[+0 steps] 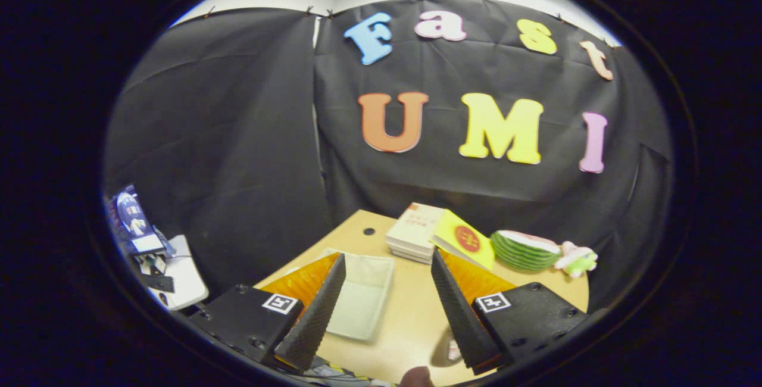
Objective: Open the storage box then place both shoes into the box .Put the left shoe in first, then the right shoe, with the right side of both shoes facing outward in a uniform manner.
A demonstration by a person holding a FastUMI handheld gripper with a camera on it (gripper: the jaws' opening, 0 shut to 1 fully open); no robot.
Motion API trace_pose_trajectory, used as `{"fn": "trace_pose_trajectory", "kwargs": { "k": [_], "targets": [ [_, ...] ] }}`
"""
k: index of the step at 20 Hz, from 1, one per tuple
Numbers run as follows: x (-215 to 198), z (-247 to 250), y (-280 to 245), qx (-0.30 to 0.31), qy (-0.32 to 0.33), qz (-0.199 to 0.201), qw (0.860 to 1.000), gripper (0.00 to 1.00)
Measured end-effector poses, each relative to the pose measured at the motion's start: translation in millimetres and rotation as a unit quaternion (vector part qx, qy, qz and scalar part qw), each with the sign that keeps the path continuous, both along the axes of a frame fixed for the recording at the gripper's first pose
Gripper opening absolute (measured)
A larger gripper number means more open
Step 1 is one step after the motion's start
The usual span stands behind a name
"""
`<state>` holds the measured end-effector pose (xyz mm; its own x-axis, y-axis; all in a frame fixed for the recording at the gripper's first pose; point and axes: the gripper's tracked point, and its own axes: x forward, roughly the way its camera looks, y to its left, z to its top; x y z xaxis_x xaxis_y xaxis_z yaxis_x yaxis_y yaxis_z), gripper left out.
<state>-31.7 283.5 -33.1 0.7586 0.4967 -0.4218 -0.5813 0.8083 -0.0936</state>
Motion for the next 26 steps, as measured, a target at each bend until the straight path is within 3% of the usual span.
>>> {"fn": "trace_pose_trajectory", "kwargs": {
  "k": [5,8,16,21,26],
  "targets": [
    [27,-69,-123,-0.050,0.055,-0.079,0.994,0.93],
    [34,-126,-159,-0.081,0.109,-0.084,0.987,0.93],
    [53,-257,-182,-0.104,0.259,-0.074,0.957,0.93],
    [65,-309,-188,-0.122,0.304,-0.071,0.942,0.89],
    [81,-349,-192,-0.116,0.358,-0.103,0.921,0.73]
  ]
}}
